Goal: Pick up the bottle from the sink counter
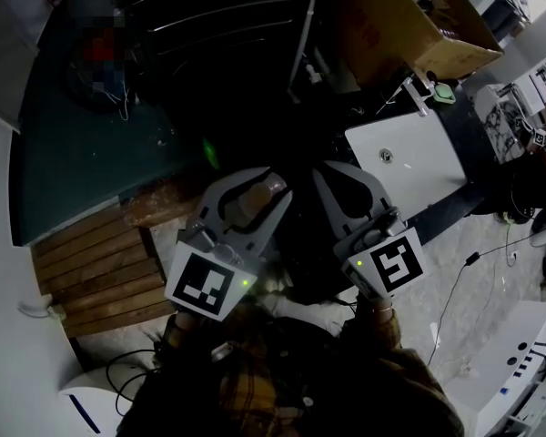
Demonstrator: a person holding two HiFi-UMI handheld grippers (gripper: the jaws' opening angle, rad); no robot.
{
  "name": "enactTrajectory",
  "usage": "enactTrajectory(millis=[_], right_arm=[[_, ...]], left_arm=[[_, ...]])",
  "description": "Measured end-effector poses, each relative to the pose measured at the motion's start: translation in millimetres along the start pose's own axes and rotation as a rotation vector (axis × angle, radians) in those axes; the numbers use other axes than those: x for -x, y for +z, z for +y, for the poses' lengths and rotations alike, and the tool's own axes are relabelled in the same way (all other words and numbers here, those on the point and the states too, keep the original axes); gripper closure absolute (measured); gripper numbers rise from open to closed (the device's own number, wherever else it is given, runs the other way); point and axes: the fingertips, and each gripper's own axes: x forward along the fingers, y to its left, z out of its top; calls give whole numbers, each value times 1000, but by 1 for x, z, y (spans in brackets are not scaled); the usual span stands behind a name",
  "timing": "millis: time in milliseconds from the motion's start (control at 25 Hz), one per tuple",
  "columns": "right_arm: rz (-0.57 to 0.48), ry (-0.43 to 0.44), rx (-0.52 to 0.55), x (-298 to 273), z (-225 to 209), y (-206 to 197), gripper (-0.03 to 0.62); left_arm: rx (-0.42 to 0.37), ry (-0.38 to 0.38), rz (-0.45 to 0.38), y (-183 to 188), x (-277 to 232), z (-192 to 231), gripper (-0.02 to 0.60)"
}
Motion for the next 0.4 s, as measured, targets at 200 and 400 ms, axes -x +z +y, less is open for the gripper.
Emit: enactTrajectory(millis=[200, 400], right_arm=[[7, 2, -5, -2, 1, -2, 577], [9, -1, -7, -2, 0, -4, 579]], left_arm=[[-1, -3, 2, -1, 1, 0, 456], [-3, -4, 4, -2, 0, 0, 456]])
